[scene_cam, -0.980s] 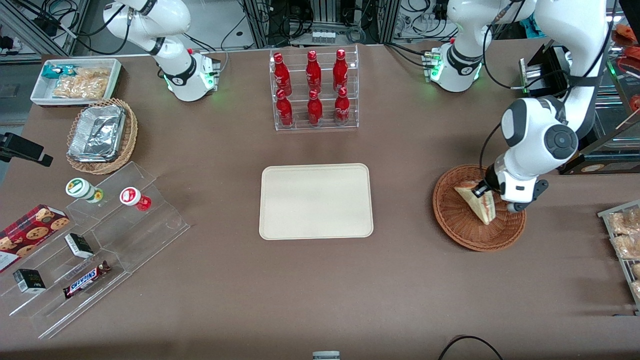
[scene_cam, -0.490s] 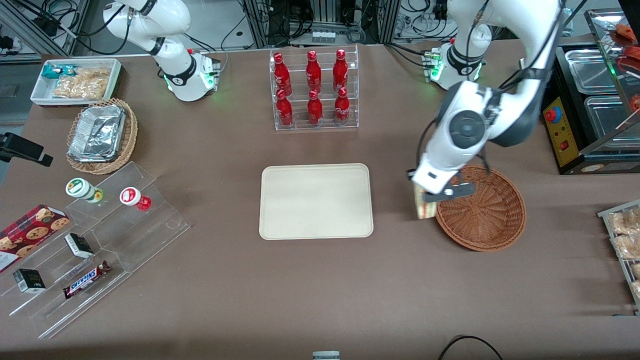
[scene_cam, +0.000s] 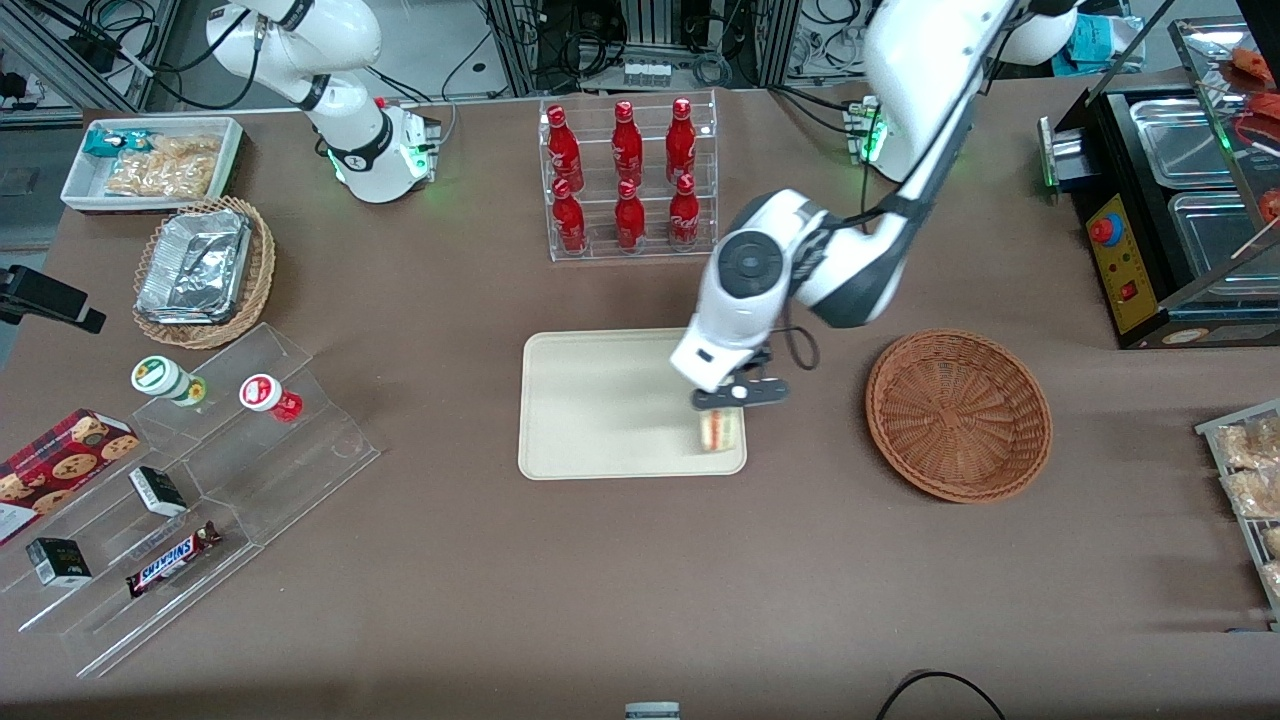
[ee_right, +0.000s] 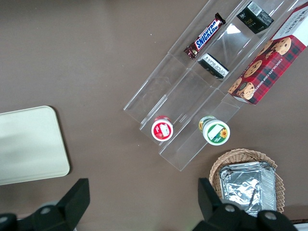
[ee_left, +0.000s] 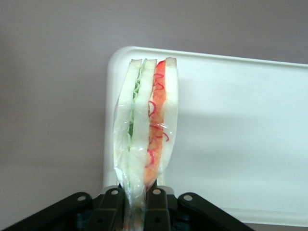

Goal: Place sandwich from basket to tray
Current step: 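Lift the sandwich and carry it with the left gripper over the tray, then lower the sandwich onto the tray and open the left gripper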

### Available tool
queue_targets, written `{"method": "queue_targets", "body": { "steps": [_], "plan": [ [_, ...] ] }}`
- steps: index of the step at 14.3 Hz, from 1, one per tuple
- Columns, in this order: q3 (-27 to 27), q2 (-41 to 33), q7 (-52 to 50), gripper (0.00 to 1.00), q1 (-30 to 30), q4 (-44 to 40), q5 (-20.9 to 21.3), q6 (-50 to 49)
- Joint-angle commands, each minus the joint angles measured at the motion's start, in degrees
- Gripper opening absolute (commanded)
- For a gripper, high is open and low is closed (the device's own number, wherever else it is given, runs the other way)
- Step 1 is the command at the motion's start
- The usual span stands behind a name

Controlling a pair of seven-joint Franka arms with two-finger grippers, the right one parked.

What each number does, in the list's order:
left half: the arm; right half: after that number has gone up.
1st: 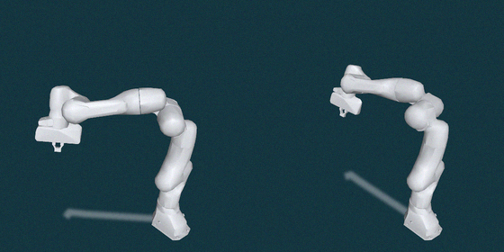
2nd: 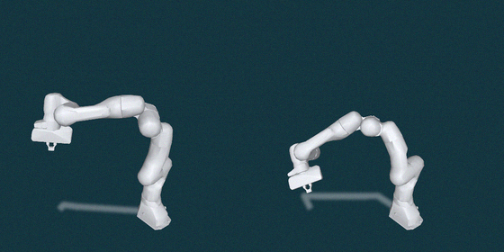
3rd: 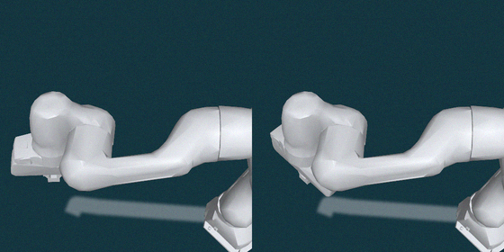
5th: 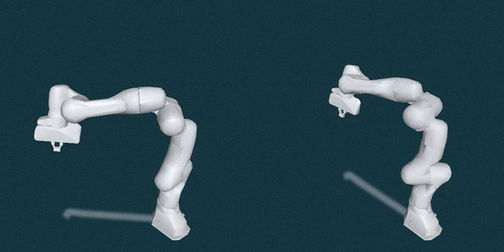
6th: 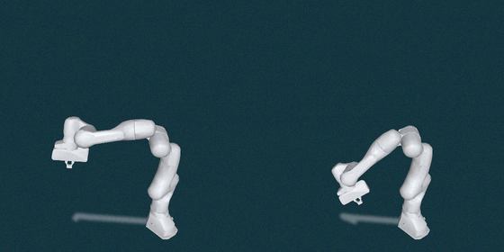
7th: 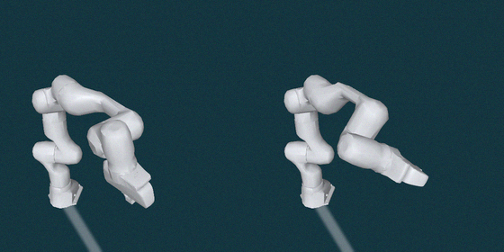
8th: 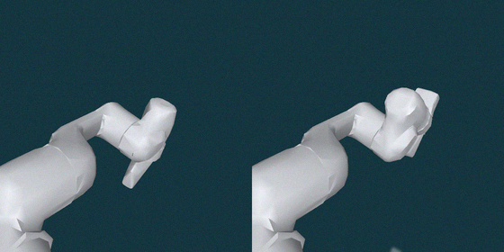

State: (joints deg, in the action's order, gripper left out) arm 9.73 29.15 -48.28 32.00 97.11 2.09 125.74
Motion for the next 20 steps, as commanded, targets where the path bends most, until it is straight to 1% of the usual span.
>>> {"method": "queue_targets", "body": {
  "steps": [1,5,8,10,11,12,16,18,19,20],
  "plan": [
    [-0.6,5.9,-3.7,0.0,3.7,-8.1,1.0,-0.3],
    [-0.6,11.9,-7.9,0.0,7.9,-14.0,1.3,-0.2],
    [-0.6,14.4,-8.1,0.01,8.8,-16.2,0.9,-0.2],
    [-0.6,15.0,-8.6,0.05,9.1,-16.4,0.9,-0.1],
    [-0.6,15.2,-9.3,0.22,9.1,-16.5,0.9,-0.1],
    [-0.5,15.3,-10.2,0.99,9.0,-16.5,0.8,-0.1],
    [-0.6,13.7,-11.5,1.0,9.0,-16.4,1.0,0.4],
    [-0.9,10.7,-11.7,1.0,8.7,-15.9,1.5,-2.0],
    [-1.1,9.2,-11.5,1.0,8.6,-15.8,2.2,-4.8],
    [-1.9,7.6,-11.7,1.0,8.5,-15.9,3.2,-10.3]
  ]
}}
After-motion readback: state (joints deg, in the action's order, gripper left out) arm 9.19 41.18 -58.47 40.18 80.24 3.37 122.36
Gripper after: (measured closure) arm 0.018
